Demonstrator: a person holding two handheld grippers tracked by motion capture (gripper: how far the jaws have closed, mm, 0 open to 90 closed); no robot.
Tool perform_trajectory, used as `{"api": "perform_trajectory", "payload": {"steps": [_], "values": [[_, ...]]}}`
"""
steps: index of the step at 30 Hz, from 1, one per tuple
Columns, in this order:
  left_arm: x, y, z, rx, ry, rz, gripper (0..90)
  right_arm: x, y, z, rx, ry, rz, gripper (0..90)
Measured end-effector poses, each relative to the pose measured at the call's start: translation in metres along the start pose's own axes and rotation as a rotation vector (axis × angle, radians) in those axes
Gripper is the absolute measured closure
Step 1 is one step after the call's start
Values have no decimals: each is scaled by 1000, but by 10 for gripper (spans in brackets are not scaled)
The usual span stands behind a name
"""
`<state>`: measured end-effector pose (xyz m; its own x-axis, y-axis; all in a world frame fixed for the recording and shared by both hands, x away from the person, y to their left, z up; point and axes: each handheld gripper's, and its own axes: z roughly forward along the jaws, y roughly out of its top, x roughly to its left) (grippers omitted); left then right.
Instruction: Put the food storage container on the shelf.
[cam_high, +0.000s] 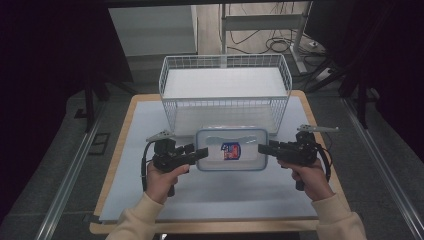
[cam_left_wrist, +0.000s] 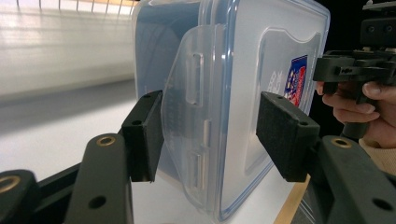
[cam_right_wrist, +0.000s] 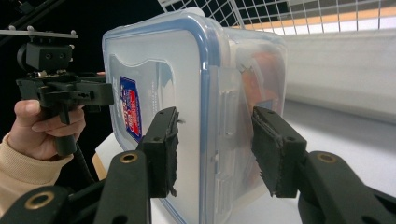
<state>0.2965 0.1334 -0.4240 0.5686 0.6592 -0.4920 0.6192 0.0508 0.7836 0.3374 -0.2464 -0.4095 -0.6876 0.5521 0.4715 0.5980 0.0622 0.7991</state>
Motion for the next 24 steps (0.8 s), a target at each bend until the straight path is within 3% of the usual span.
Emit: {"api": "perform_trajectory", "payload": {"steps": [9, 24], "values": [[0, 15, -4, -8, 4, -1, 431, 4, 15, 2, -9, -8, -8, 525], [-9, 60, -17, -45, 8, 38, 429, 19, 61, -2, -42, -11, -57, 523]]}}
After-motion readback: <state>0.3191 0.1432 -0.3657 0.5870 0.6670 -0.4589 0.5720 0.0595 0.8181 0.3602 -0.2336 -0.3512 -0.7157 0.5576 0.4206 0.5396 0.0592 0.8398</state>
